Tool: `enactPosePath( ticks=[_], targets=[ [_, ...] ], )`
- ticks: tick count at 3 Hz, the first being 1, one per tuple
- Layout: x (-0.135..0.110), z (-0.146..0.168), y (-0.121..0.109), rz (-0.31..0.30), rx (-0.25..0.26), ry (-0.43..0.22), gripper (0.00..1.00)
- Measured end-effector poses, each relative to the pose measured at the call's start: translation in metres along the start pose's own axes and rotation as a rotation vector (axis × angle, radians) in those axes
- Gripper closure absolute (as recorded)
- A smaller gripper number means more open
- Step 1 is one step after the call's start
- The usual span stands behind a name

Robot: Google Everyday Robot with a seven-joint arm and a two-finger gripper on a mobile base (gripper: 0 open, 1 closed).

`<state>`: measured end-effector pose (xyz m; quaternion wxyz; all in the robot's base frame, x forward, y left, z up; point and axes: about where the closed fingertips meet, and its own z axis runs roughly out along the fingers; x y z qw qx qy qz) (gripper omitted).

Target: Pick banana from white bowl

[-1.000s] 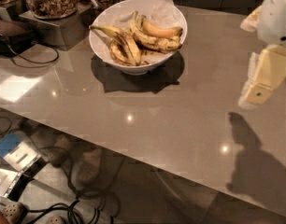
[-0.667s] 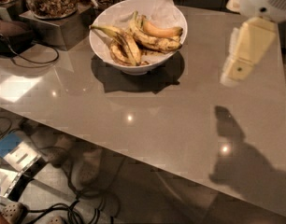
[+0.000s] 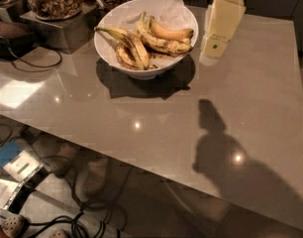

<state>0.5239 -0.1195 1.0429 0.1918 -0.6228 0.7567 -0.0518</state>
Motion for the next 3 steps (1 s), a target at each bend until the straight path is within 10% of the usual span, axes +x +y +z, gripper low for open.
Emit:
enactPosePath(
  ticks=[3],
  targets=[
    [-0.046, 0.059, -0.063, 0.171, -0.021, 0.045, 0.05]
  ],
)
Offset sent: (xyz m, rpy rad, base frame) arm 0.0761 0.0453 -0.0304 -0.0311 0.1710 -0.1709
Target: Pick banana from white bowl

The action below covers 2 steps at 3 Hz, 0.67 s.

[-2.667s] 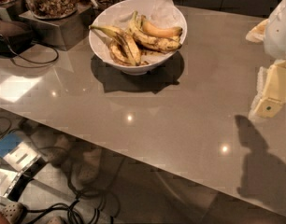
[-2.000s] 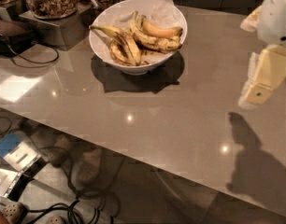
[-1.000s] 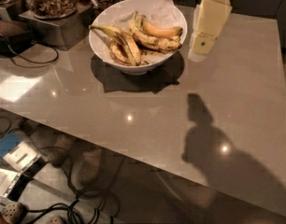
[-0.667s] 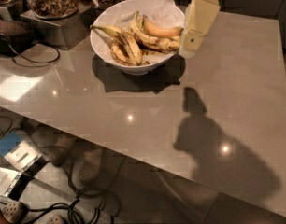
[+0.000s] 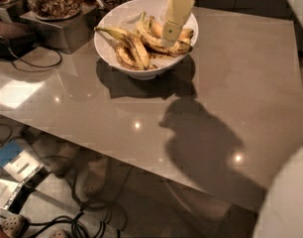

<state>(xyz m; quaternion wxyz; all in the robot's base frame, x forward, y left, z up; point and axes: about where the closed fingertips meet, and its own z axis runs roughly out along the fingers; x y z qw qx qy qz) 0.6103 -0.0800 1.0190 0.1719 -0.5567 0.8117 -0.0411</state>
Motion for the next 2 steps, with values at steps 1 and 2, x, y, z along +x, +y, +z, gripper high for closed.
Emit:
enactPosePath(
  ticks=[1, 2],
  targets=[
    [-0.010, 0.018, -0.020, 0.073, 0.003, 0.012, 0.13],
    [-0.010, 0.034, -0.034, 0.138, -0.002, 0.028, 0.27]
  ],
)
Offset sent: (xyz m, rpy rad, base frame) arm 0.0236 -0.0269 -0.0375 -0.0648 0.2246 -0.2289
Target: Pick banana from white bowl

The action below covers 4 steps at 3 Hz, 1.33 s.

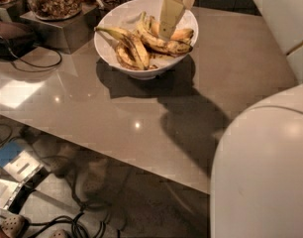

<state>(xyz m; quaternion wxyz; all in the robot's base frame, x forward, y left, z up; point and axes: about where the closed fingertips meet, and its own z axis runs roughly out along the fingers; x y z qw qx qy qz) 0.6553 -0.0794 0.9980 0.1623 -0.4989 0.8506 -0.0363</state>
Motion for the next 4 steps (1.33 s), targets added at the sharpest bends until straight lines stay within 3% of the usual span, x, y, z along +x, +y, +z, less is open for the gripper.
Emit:
enactPosePath(
  ticks=[1, 3, 4],
  targets=[
    [-0.002, 0.012, -0.005, 0.029, -0.011, 0.013, 0.34],
    [-0.021, 0.028, 0.019, -0.051, -0.027, 0.068, 0.31],
    [-0.029, 0.035, 0.030, -0.080, -0.038, 0.088, 0.44]
  ],
)
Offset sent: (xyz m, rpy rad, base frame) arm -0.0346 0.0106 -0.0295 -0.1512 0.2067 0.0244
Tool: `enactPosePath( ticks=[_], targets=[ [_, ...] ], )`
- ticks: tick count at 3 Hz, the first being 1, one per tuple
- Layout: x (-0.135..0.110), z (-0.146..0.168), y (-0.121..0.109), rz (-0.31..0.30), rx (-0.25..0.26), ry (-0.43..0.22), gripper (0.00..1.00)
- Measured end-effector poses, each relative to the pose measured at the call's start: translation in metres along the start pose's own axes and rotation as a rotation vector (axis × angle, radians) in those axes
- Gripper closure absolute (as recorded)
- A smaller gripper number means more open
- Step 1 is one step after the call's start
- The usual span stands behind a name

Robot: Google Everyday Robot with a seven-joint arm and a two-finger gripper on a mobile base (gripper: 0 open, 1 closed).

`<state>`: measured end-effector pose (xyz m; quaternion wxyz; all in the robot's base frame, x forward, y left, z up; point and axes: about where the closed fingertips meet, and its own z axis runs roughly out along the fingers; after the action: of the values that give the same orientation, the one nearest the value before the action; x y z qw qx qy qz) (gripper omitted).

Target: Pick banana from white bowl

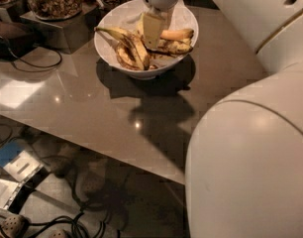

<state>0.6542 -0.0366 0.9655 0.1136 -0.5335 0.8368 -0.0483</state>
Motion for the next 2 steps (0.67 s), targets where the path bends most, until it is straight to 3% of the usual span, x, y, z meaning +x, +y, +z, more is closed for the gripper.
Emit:
enactPosePath(
  ticks=[2],
  targets=[
    [-0.0080, -0.0001, -0.0038, -0.002, 0.005, 0.001, 0.43]
  ],
)
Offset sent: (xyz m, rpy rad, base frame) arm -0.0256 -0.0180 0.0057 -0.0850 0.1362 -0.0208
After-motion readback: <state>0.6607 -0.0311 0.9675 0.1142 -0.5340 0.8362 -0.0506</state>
